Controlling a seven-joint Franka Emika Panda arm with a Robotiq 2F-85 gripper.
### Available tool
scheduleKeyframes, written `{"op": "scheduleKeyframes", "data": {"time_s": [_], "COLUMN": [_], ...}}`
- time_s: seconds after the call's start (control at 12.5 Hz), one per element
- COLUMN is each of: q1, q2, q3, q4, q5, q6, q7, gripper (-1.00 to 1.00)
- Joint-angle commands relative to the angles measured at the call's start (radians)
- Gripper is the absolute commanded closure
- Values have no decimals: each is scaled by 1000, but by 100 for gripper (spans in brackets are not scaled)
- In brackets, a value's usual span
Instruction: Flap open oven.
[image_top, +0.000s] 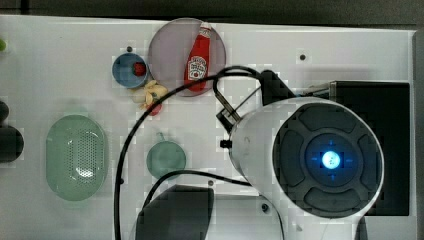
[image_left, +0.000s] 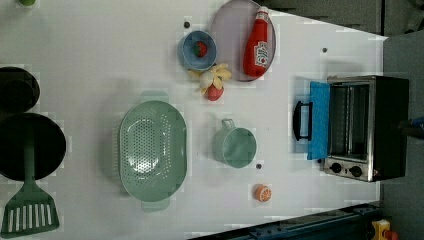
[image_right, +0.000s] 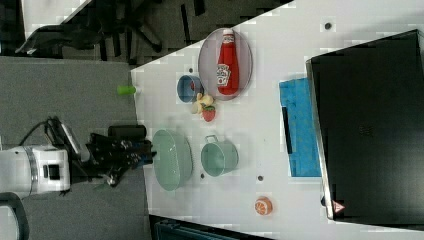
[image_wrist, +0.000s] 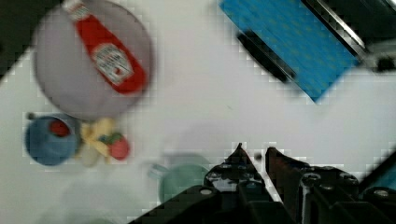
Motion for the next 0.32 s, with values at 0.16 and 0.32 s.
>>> {"op": "scheduleKeyframes", "data": {"time_s": [0.16, 0.32], "q1": [2, 0], "q2": [7, 7], "q3": [-1, -8], "q4": [51, 51], "q5": [-11, -13], "q6": [-85, -86], "q7": [150, 150], "gripper": [65, 65]}}
